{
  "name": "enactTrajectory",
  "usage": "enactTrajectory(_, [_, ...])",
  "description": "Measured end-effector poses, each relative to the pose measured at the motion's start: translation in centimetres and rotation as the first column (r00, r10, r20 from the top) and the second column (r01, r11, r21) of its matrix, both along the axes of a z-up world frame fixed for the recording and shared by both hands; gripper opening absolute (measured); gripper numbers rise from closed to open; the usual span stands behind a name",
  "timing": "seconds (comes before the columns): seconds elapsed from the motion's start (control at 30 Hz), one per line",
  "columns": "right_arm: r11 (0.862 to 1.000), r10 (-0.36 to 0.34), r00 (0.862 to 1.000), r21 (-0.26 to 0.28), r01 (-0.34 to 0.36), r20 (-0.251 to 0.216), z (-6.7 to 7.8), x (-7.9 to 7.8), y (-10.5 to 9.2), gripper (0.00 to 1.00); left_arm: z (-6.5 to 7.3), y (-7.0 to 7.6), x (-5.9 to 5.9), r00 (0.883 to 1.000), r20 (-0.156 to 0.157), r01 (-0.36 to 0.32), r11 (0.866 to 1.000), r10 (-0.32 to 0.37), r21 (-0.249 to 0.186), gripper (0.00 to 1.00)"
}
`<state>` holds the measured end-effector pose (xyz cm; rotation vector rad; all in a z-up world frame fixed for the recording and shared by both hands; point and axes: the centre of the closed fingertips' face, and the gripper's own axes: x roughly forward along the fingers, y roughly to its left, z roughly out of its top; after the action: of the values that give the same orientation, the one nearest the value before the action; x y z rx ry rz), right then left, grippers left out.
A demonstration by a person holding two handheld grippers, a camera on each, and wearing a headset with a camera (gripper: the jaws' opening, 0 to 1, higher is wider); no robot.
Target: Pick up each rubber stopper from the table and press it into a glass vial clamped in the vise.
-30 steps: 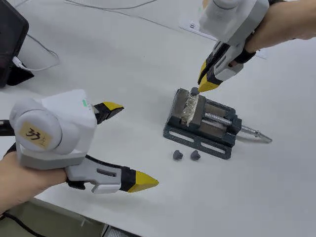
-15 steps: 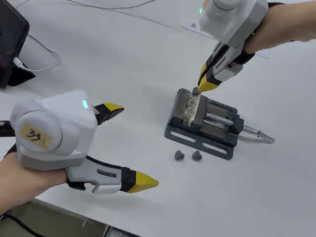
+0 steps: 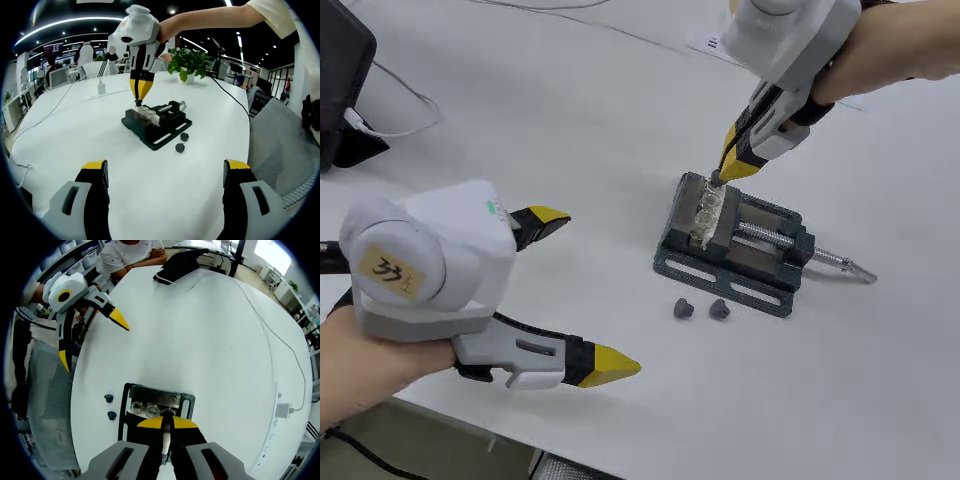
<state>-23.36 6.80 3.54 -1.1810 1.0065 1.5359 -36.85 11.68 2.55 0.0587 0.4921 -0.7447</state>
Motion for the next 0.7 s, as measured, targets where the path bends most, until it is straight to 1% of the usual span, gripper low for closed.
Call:
enactTrajectory(0.13, [1.0,-0.01,1.0,0.002,0.01,-0.007,-0.02,-0.02,0.13,0.0,-0.12,0.02,0.1,1.0,-0.003,0.0,1.0,0.0,0.001,0.95])
enactTrajectory(0.23, [1.0,-0.003,1.0,-0.002,0.003,-0.009,-0.05,-0.06,0.18,0.0,-0.14,-0.08,0.17,1.0,-0.003,0.002,1.0,-0.002,-0.003,0.95])
enactTrajectory(0.37, [1.0,-0.021,0.999,-0.008,0.02,-0.031,-0.13,0.09,0.22,0.0,-0.2,-0.24,0.24,1.0,-0.004,0.008,1.0,-0.008,-0.002,0.94])
enactTrajectory(0.53, [0.999,-0.037,0.998,-0.014,0.036,-0.042,-0.27,0.19,0.28,0.0,-0.14,-0.28,0.44,1.0,0.001,0.009,1.0,-0.009,-0.002,0.94])
enactTrajectory(0.57, [0.999,-0.038,0.998,-0.014,0.037,-0.04,-0.28,0.16,0.26,0.0,-0.11,-0.28,0.5,1.0,0.002,0.008,1.0,-0.008,-0.003,0.94])
enactTrajectory(0.7, [1.0,0.0,1.0,-0.02,0.0,-0.011,-0.24,-0.24,0.15,0.0,-0.05,-0.26,0.74,1.0,0.004,0.006,1.0,-0.006,-0.007,0.94])
